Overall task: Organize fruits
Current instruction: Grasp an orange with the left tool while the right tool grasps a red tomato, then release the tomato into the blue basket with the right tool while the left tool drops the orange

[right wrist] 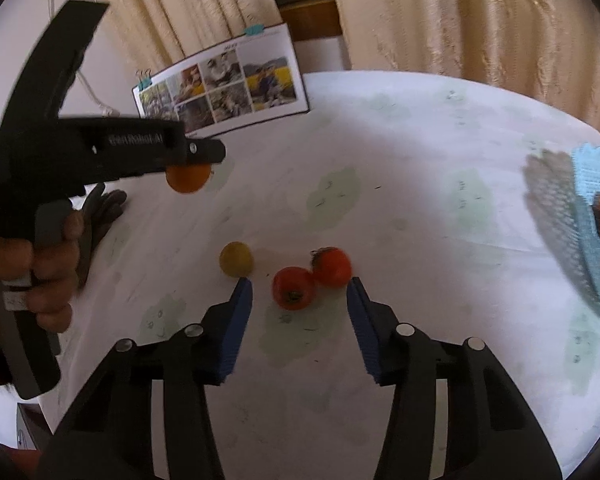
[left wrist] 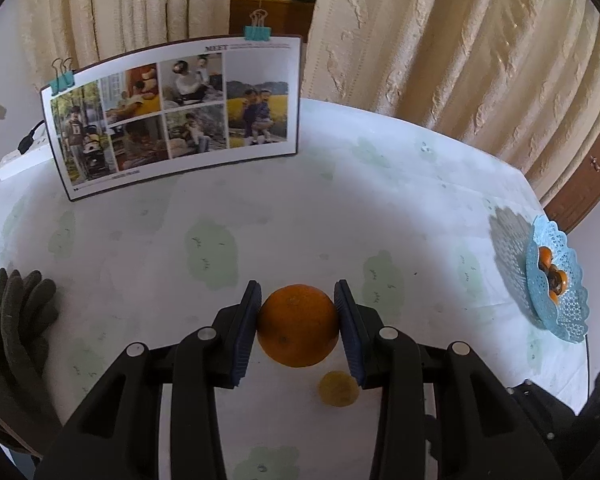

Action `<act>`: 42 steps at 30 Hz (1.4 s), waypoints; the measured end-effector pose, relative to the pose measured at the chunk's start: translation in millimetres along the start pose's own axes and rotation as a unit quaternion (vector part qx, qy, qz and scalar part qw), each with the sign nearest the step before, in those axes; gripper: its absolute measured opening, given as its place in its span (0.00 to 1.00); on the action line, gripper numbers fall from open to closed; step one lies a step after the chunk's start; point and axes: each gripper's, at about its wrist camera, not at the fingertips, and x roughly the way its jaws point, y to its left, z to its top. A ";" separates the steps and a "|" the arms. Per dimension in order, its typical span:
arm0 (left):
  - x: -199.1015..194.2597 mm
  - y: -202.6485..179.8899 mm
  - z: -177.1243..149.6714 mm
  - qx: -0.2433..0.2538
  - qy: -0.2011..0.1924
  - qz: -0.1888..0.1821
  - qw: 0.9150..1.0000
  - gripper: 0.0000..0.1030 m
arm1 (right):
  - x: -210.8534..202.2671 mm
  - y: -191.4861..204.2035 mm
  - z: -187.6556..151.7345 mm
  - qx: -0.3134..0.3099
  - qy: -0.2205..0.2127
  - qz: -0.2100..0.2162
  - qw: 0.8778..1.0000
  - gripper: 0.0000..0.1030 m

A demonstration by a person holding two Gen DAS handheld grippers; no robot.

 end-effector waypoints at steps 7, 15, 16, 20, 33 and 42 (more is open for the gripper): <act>0.3 9.8 2.0 -0.002 0.001 0.001 1.000 0.37 | 24.0 9.6 0.5 -0.009 0.017 -0.004 1.000 0.44; 4.4 11.7 3.4 0.004 0.005 0.000 1.000 0.37 | 39.1 14.5 -0.7 -0.022 0.023 -0.024 0.999 0.27; 4.6 11.6 4.0 0.005 0.005 0.000 1.000 0.37 | 36.8 14.6 -1.9 -0.024 0.022 -0.023 0.999 0.27; 6.7 6.6 5.9 0.006 0.004 -0.004 1.000 0.37 | 20.3 11.8 -4.7 -0.025 0.011 -0.025 0.999 0.27; 3.2 -34.2 5.9 0.021 -0.004 -0.018 1.000 0.37 | -39.0 -37.0 -1.2 0.026 -0.041 -0.065 0.997 0.27; -3.6 -78.5 3.8 0.036 -0.011 -0.027 0.999 0.37 | -82.3 -96.7 -2.3 0.072 -0.074 -0.112 0.988 0.27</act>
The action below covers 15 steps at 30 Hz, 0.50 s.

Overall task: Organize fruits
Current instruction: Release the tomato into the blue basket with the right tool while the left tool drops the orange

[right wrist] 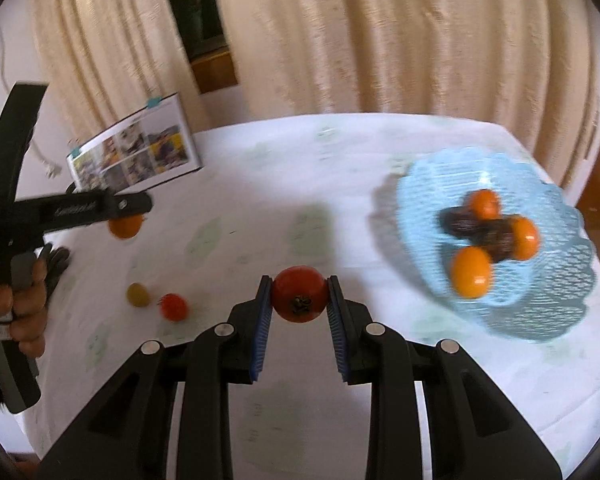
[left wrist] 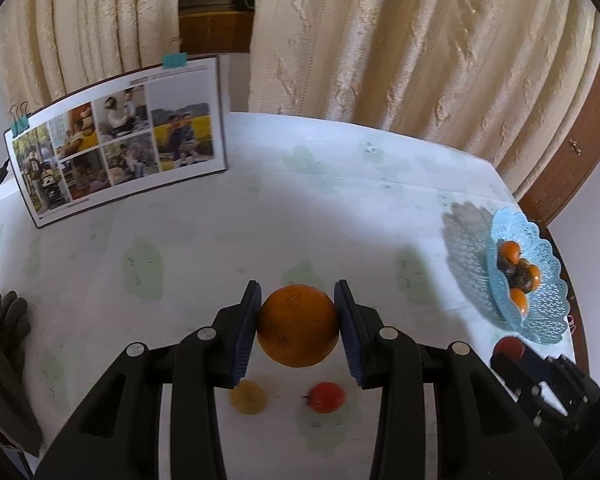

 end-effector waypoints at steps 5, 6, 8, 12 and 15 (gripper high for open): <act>-2.2 -23.5 -1.3 0.009 -0.001 -0.006 1.000 0.37 | -14.0 -39.0 1.9 0.026 -0.012 -0.026 0.999 0.27; -2.7 -30.2 -1.5 0.013 -0.002 -0.008 1.000 0.37 | -17.0 -45.8 1.7 0.031 -0.013 -0.030 0.999 0.27; -3.2 -40.8 -2.1 0.018 -0.002 -0.011 1.000 0.37 | -21.0 -63.0 2.2 0.046 -0.015 -0.041 0.998 0.27; -3.6 -63.4 -4.8 0.029 -0.001 -0.019 0.999 0.37 | -28.2 -88.2 1.7 0.065 -0.019 -0.058 0.996 0.27; -3.7 -80.1 -6.2 0.039 0.000 -0.024 0.999 0.37 | -31.8 -105.9 0.8 0.079 -0.021 -0.067 0.994 0.27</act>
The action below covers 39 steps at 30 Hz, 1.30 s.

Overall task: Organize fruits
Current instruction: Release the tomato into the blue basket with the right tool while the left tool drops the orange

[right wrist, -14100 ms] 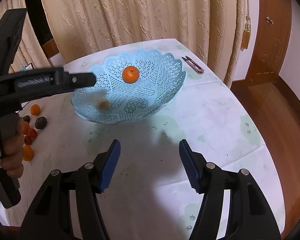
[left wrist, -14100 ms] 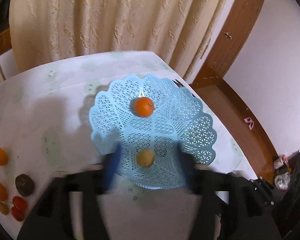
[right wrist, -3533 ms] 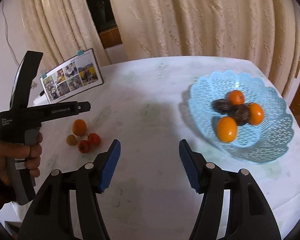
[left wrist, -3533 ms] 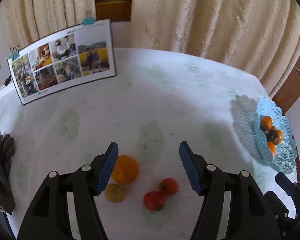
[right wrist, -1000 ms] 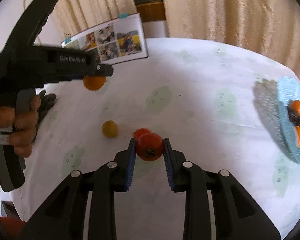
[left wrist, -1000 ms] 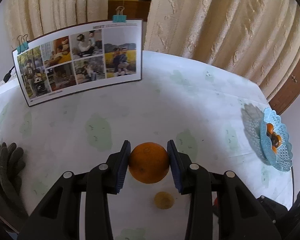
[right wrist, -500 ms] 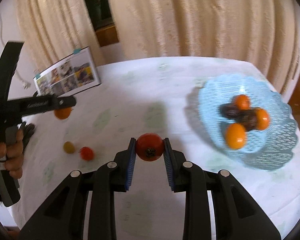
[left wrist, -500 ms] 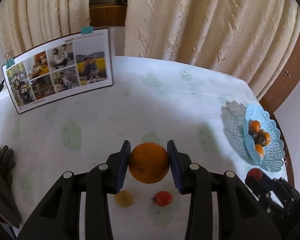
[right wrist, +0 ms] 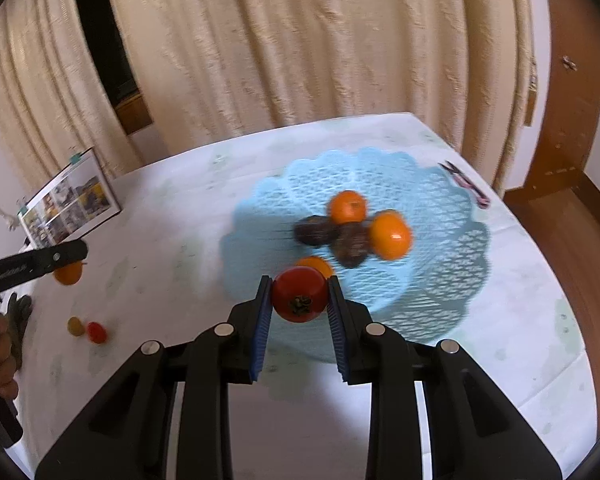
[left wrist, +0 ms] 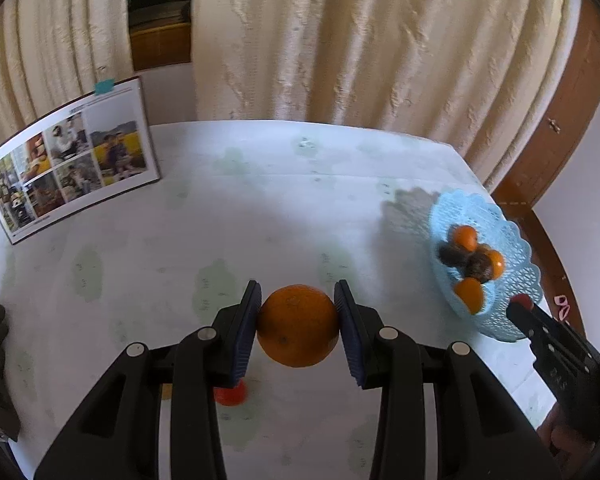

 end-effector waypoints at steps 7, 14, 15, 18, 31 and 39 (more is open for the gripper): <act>1.1 -31.0 1.1 0.020 0.003 -0.006 1.000 0.37 | 2.5 -35.9 1.2 0.027 0.007 -0.019 0.999 0.27; 4.1 -53.0 2.9 0.034 0.006 -0.011 0.999 0.37 | 2.2 -49.2 3.1 0.032 0.000 -0.020 0.999 0.43; 4.2 -55.8 3.5 0.036 0.005 -0.011 0.999 0.37 | 1.2 -50.2 3.9 0.033 -0.003 -0.020 0.999 0.48; 4.8 -65.2 6.2 0.042 0.004 -0.015 0.999 0.37 | -1.3 -53.3 5.5 0.035 -0.008 -0.021 0.999 0.49; 16.0 -104.4 14.4 0.074 0.005 -0.035 0.997 0.37 | -13.6 -66.2 4.9 0.044 -0.020 -0.030 0.998 0.54; 23.3 -127.3 18.3 0.092 0.006 -0.048 0.995 0.37 | -19.5 -75.0 1.8 0.052 -0.024 -0.036 0.998 0.62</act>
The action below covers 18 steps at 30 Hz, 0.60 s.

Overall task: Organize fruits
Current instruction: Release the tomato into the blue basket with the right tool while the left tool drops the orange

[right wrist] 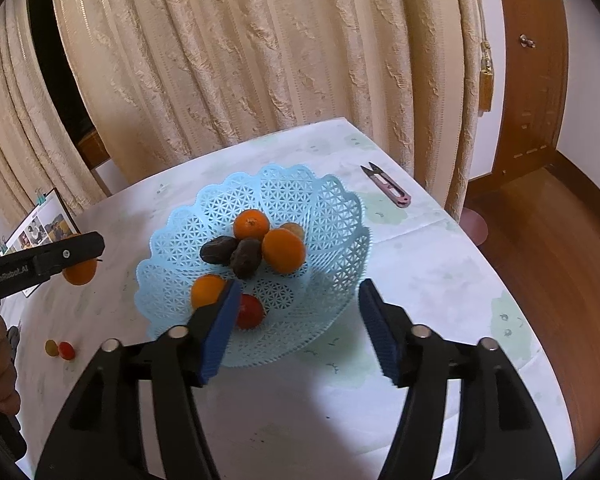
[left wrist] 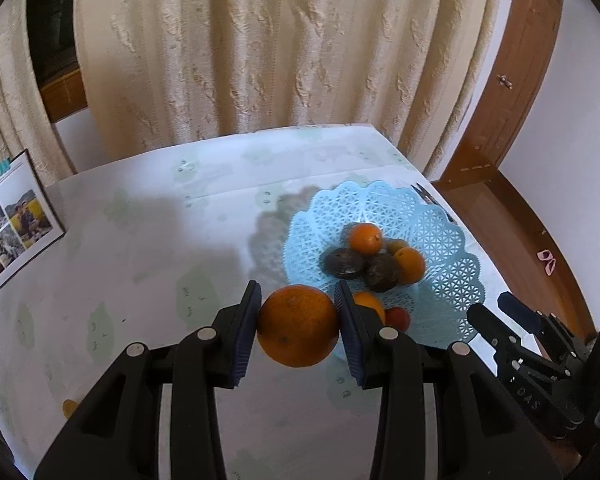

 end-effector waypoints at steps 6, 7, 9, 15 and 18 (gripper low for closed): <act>10.1 -12.3 1.8 0.010 0.007 -0.008 1.000 0.37 | -3.5 -6.6 -2.8 0.004 0.002 -0.004 1.000 0.63; 12.5 -14.9 1.9 0.012 0.008 -0.010 1.000 0.37 | -4.0 -7.6 -3.6 0.005 0.003 -0.004 1.000 0.63; 16.4 -19.1 2.5 0.015 0.011 -0.014 1.000 0.37 | -4.5 -9.0 -5.1 0.006 0.004 -0.005 1.000 0.63; 27.8 -32.1 5.2 0.026 0.015 -0.023 0.999 0.38 | -7.3 -13.7 -9.5 0.008 0.007 -0.006 1.000 0.68; 29.4 -34.2 8.0 0.024 0.013 -0.029 0.999 0.59 | -8.9 -15.1 -11.2 0.008 0.006 -0.005 1.000 0.69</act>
